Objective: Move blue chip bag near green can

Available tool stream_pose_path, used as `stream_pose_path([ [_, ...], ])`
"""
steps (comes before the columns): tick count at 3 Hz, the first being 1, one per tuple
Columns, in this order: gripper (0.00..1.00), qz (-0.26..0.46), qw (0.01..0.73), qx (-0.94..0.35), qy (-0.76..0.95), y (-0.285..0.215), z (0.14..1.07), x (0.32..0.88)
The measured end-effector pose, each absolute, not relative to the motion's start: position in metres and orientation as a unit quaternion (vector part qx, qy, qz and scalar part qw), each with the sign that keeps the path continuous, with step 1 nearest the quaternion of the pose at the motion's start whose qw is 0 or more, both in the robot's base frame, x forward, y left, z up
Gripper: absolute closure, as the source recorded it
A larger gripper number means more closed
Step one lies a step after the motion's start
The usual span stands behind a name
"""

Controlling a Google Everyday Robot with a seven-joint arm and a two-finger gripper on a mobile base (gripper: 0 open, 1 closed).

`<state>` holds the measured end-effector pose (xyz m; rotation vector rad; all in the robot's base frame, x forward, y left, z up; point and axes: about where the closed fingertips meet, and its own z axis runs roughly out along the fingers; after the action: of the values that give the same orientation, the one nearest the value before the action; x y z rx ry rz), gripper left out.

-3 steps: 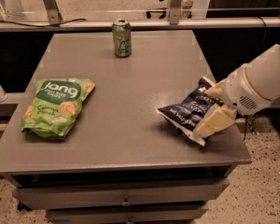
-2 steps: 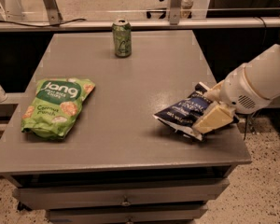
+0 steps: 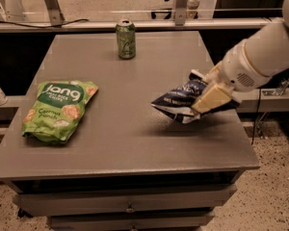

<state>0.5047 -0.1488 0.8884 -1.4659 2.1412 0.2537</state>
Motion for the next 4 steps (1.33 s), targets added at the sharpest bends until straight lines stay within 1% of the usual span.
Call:
stream_pose_path([
  [1, 1.0, 0.067, 0.311, -0.557, 0.767, -0.136, 0.943, 0.534],
  [2, 1.0, 0.067, 0.311, -0.557, 0.767, -0.135, 0.943, 0.535],
  [3, 1.0, 0.062, 0.337, -0.557, 0.757, -0.132, 0.947, 0.556],
  [4, 1.0, 0.048, 0.375, -0.566, 0.733, -0.123, 0.957, 0.6],
])
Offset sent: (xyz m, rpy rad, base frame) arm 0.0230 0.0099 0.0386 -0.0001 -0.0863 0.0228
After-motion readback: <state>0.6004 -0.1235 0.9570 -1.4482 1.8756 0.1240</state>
